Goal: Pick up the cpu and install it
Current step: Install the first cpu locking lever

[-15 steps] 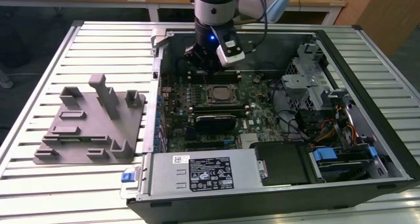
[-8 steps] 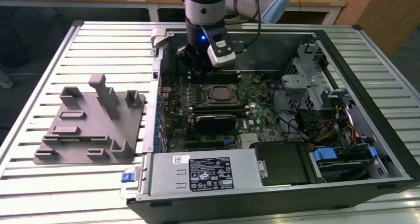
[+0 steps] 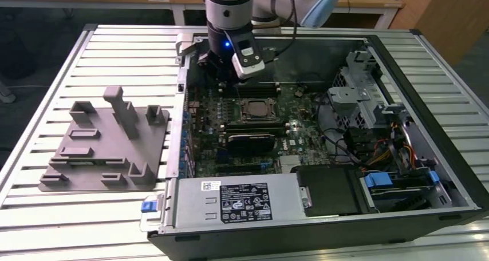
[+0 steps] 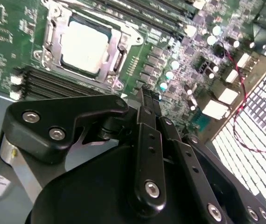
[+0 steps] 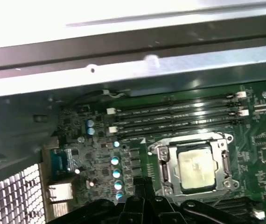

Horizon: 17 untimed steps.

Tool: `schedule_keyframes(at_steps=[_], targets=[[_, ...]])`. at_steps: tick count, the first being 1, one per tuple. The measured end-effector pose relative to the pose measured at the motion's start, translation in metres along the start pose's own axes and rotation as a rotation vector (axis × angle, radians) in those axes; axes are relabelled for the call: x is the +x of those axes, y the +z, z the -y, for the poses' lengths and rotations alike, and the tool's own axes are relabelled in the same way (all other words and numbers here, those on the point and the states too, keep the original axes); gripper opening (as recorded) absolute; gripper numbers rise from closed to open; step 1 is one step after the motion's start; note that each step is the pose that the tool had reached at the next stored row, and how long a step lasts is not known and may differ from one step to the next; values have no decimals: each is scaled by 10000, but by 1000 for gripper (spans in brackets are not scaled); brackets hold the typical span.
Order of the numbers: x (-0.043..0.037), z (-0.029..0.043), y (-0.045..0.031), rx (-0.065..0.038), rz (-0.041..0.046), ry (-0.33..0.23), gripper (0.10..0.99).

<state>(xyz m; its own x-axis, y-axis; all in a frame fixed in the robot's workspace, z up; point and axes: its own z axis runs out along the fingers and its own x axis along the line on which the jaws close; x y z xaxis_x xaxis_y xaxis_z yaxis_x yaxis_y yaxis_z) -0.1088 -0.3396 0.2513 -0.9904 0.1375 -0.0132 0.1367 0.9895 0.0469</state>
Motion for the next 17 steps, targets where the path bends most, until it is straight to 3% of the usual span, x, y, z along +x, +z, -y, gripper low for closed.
schedule_keyframes(at_steps=[1, 7, 10, 12, 17], targets=[[14, 2, 0, -100, -13, 3, 106], [42, 7, 1, -1165, -159, 23, 106], [42, 7, 3, -1543, -212, 31, 106], [43, 7, 2, -1638, -227, 33, 106], [15, 3, 4, -1643, -231, 32, 106]])
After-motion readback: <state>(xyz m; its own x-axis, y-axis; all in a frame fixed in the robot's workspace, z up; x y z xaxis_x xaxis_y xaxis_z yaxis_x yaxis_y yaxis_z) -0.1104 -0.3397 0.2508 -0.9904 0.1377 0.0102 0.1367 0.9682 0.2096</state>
